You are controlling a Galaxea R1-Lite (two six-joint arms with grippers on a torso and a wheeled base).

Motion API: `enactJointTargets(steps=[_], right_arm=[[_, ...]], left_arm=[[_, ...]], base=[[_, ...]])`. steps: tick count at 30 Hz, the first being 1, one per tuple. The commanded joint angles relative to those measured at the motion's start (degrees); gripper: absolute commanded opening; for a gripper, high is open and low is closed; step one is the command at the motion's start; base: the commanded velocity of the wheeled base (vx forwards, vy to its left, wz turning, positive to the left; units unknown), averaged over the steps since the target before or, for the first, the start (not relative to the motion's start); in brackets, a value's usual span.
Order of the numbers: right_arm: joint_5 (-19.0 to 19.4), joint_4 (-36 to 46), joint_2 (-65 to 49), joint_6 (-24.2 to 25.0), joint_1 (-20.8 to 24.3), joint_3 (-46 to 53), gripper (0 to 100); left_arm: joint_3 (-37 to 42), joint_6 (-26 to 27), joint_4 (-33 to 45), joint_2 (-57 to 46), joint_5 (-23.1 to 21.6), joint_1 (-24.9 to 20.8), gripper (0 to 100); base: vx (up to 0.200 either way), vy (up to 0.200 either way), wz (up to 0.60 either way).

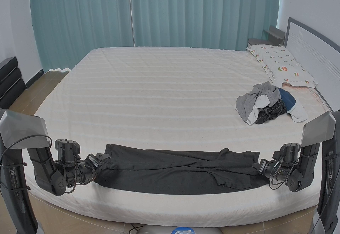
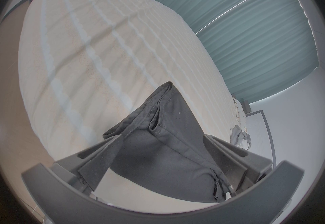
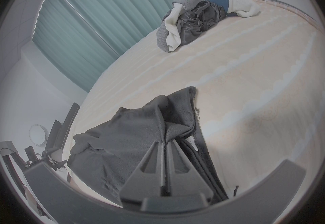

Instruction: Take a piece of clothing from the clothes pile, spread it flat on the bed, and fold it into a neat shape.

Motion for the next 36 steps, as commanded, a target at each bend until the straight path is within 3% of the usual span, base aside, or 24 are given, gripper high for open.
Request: enactJointTargets(steps=[1, 11, 16, 21, 27, 36], right_arm=[[0.0, 0.0, 1.8, 0.0, 0.1, -0.1, 100], [0.2, -8.2, 1.1, 3.5, -1.0, 1.9, 100], [0.3, -8.3, 1.5, 4.3, -3.3, 0.2, 100], [0.6, -8.3, 2.6, 7.7, -3.6, -1.1, 100], [0.5, -8.2, 4.3, 8.1, -3.6, -2.7, 100], [0.6, -8.3, 4.8, 8.3, -3.5, -3.0, 100]], left_arm=[[-1.6, -0.1, 0.0, 0.0, 0.1, 0.1, 100], [-11.4, 2.8, 4.0, 0.1, 0.4, 1.8, 100], [-24.8, 5.4, 15.6, 5.3, 0.5, 1.9, 100], [-30.7, 6.1, 17.0, 10.3, 0.5, 0.4, 100], [-32.0, 14.5, 17.3, 13.0, 2.3, 0.4, 100], [-33.0, 15.0, 16.9, 14.9, 3.5, -0.4, 100]], base=[[0.0, 0.0, 0.0], [0.0, 0.0, 0.0], [0.0, 0.0, 0.0], [0.0, 0.0, 0.0], [0.0, 0.0, 0.0], [0.0, 0.0, 0.0]])
